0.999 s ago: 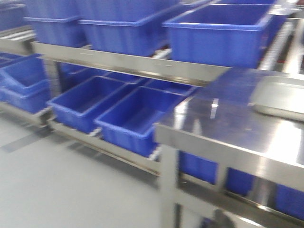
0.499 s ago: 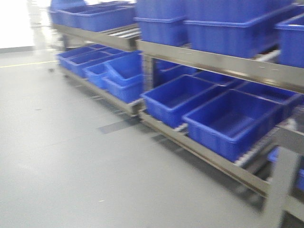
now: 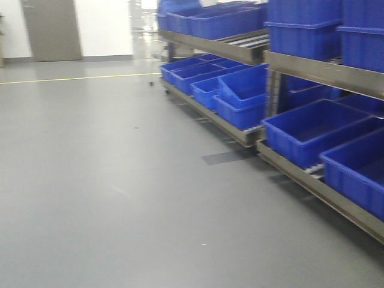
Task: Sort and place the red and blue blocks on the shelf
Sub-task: 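Drive the base away from the table holding both cubes, then drive forward across the floor carrying both cubes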
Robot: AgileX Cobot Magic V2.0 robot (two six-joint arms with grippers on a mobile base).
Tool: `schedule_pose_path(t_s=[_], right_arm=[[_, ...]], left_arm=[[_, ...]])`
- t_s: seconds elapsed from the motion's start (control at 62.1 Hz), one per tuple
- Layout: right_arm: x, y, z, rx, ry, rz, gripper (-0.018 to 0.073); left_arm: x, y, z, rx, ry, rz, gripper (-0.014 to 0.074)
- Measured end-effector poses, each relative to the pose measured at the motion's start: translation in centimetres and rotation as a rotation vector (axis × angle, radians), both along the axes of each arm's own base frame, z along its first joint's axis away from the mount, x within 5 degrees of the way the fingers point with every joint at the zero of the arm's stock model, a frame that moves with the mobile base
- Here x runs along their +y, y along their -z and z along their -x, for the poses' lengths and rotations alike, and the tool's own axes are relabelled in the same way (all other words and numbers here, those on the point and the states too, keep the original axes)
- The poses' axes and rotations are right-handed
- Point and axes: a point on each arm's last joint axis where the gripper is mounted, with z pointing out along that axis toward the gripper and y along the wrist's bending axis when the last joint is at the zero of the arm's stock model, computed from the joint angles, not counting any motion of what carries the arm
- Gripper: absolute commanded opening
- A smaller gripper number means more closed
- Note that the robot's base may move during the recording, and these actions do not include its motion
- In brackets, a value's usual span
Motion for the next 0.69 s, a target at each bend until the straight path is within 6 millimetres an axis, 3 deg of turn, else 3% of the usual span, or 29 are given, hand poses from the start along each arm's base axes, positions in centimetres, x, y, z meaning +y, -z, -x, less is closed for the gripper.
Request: schedule_pose_path(t_s=[0.693], right_arm=[[0.00, 0.00, 0.00, 0.000, 0.000, 0.000, 0.0052]], left_arm=[[0.00, 0.00, 0.00, 0.000, 0.000, 0.000, 0.0125]])
